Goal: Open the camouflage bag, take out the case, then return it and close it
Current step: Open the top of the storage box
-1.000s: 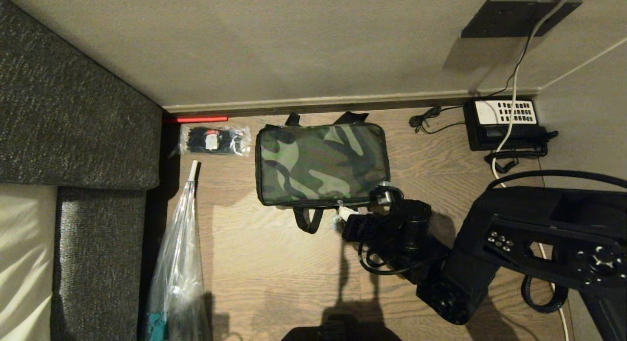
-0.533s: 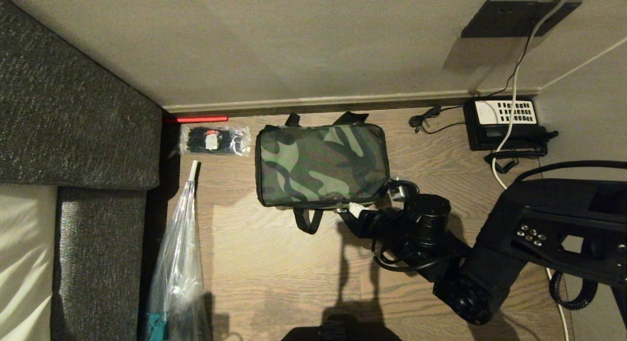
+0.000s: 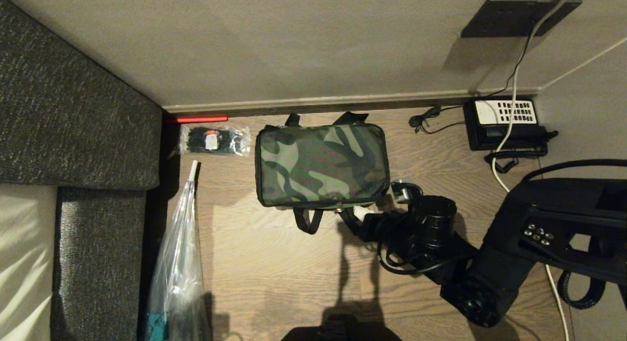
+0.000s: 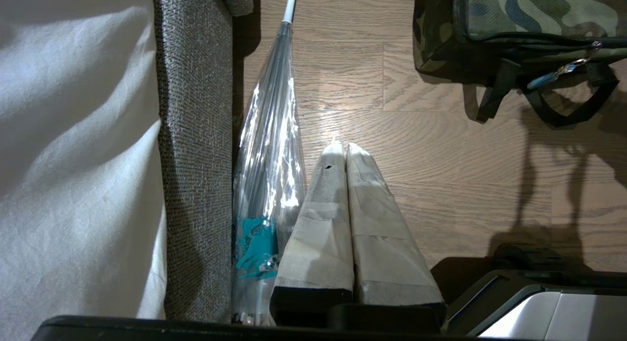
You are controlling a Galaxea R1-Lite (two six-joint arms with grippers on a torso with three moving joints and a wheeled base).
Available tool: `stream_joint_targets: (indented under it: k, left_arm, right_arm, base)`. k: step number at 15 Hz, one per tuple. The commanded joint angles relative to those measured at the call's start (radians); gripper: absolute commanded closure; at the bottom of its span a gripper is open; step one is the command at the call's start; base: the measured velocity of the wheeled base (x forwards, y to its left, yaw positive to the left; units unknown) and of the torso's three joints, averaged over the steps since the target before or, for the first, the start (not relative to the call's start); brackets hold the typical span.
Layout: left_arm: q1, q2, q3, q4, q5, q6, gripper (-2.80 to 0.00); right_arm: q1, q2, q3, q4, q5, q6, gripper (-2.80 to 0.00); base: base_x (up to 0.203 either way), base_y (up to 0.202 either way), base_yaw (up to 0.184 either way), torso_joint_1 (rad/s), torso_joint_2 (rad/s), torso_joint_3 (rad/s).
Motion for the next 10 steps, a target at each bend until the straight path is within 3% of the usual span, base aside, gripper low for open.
stream_joint_targets:
  k: [1,2,4,5,6,7,8,9,10]
  left_arm:
    - [0.000,-0.002,0.000,0.000,0.000,0.000,0.00]
    - [0.000,-0.002,0.000,0.000,0.000,0.000,0.00]
    - [0.000,-0.003,0.000,0.000,0.000,0.000,0.00]
    - [0.000,-0.002,0.000,0.000,0.000,0.000,0.00]
    - [0.000,-0.002,0.000,0.000,0.000,0.000,0.00]
    - [0.000,-0.002,0.000,0.000,0.000,0.000,0.00]
    - [0.000,-0.002,0.000,0.000,0.000,0.000,0.00]
    - [0.000,-0.002,0.000,0.000,0.000,0.000,0.00]
    - [0.000,-0.002,0.000,0.000,0.000,0.000,0.00]
  right_arm:
    - [0.005,0.011,-0.001,-0.008,0.008,0.007,-0.41]
    - [0.006,0.026,-0.016,-0.007,0.011,-0.005,-2.80]
    - [0.007,0.064,-0.041,-0.008,0.012,-0.015,-2.80]
    - [-0.007,-0.027,0.026,-0.009,-0.018,0.012,-2.51]
    - [0.002,-0.016,0.017,-0.007,-0.009,0.012,-0.45]
    - [0.005,-0.001,0.013,-0.009,0.002,0.011,-1.56]
    - [0.005,0.014,-0.005,-0.008,0.009,0.005,-2.45]
    - [0.006,0.029,-0.018,-0.007,0.011,-0.007,-2.80]
    - [0.006,0.048,-0.030,-0.007,0.012,-0.013,-2.80]
  base:
    - [0.000,0.000,0.000,0.000,0.00,0.000]
    - [0.000,0.000,0.000,0.000,0.00,0.000]
    - [0.000,0.000,0.000,0.000,0.00,0.000]
    - [0.000,0.000,0.000,0.000,0.00,0.000]
    - [0.000,0.000,0.000,0.000,0.00,0.000]
    - [0.000,0.000,0.000,0.000,0.00,0.000]
    - [0.000,0.000,0.000,0.000,0.00,0.000]
    - [0.000,0.000,0.000,0.000,0.00,0.000]
    - [0.000,0.000,0.000,0.000,0.00,0.000]
